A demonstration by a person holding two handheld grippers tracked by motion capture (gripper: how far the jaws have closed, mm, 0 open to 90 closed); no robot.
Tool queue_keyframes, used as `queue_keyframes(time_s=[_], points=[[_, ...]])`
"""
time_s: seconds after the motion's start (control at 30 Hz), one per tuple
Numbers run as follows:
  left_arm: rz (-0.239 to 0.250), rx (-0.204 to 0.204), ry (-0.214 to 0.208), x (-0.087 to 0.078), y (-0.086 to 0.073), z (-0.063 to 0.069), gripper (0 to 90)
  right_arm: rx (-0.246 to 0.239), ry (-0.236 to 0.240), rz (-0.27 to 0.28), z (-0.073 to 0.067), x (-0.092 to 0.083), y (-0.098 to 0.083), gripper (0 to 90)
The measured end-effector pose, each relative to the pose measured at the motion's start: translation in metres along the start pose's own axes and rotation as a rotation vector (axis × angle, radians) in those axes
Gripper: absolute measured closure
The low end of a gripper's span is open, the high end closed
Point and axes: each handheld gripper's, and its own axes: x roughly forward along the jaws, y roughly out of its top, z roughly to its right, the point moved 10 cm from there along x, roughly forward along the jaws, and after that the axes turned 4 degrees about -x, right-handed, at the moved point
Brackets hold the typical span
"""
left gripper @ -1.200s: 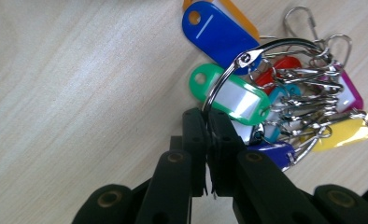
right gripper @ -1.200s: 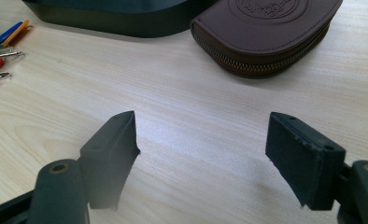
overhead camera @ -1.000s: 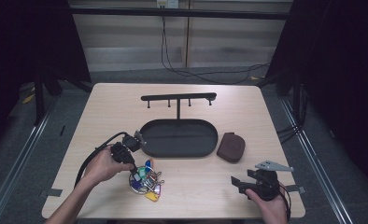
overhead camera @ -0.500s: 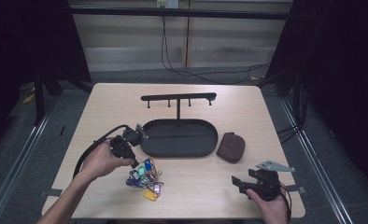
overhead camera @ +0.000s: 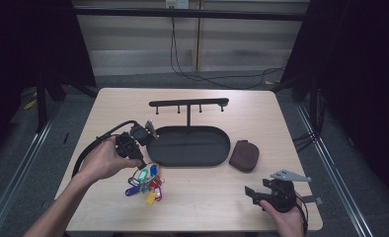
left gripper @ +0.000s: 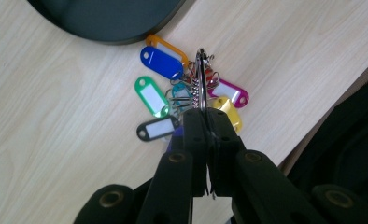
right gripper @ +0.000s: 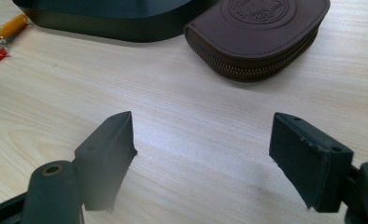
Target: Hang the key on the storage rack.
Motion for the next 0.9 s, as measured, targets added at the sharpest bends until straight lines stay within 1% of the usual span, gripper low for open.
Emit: queue_keyframes(time_s=[0.03, 0.17, 0.2, 0.23, 0.3, 0.4, 0.43, 0.47, 0.6, 0.63, 0.7, 0.73, 0.77, 0.8, 0.83, 0.9], points=[[-0.002, -0.004, 0.006, -0.002, 0.001, 0.000, 88.0, -0.001, -0.001, 0.000, 0.000, 0.000, 0.000, 22.1], [-0.013, 0.014, 0.005, -0.013, 0.003, 0.003, 88.0, -0.002, -0.004, -0.003, 0.000, 0.000, 0.000, 21.8], [-0.008, 0.013, 0.008, -0.016, 0.005, 0.003, 88.0, 0.000, -0.005, -0.003, 0.000, 0.000, 0.000, 21.8], [-0.007, 0.010, 0.020, -0.018, 0.006, 0.002, 88.0, -0.001, -0.003, -0.004, 0.000, 0.000, 0.000, 21.7], [-0.031, 0.034, 0.034, -0.023, 0.006, 0.002, 88.0, -0.003, -0.001, -0.005, 0.000, 0.000, 0.000, 21.6], [-0.010, 0.034, 0.041, -0.032, 0.010, 0.003, 88.0, -0.005, 0.000, -0.004, -0.001, 0.000, 0.000, 21.5], [-0.002, 0.025, 0.039, -0.035, 0.011, 0.004, 88.0, -0.006, -0.001, -0.003, -0.001, 0.000, 0.000, 21.5], [0.002, 0.027, 0.037, -0.039, 0.012, 0.004, 88.0, -0.006, -0.001, -0.003, -0.001, 0.000, 0.000, 21.5], [0.012, 0.022, 0.045, -0.054, 0.012, 0.003, 88.0, -0.005, 0.000, -0.005, 0.000, 0.000, 0.000, 21.3], [0.016, 0.025, 0.053, -0.058, 0.013, 0.003, 88.0, -0.009, -0.002, -0.005, 0.000, 0.001, 0.000, 21.3], [0.015, 0.033, 0.057, -0.062, 0.014, 0.003, 88.0, -0.010, 0.001, -0.012, -0.002, 0.001, -0.001, 21.1], [0.014, 0.029, 0.060, -0.065, 0.015, 0.003, 88.0, -0.010, 0.001, -0.012, -0.002, 0.001, -0.001, 21.1], [0.017, 0.031, 0.060, -0.068, 0.016, 0.003, 88.0, -0.013, 0.001, -0.011, -0.002, 0.002, -0.001, 19.9], [0.019, 0.030, 0.051, -0.071, 0.018, 0.003, 88.0, -0.008, -0.004, -0.012, -0.001, 0.002, -0.001, 16.4], [0.022, 0.024, 0.053, -0.073, 0.019, 0.003, 88.0, -0.001, -0.009, -0.011, 0.000, 0.002, 0.000, 14.8], [0.019, 0.026, 0.051, -0.079, 0.020, 0.001, 88.0, 0.009, -0.006, -0.007, 0.001, 0.001, 0.000, 14.9]])
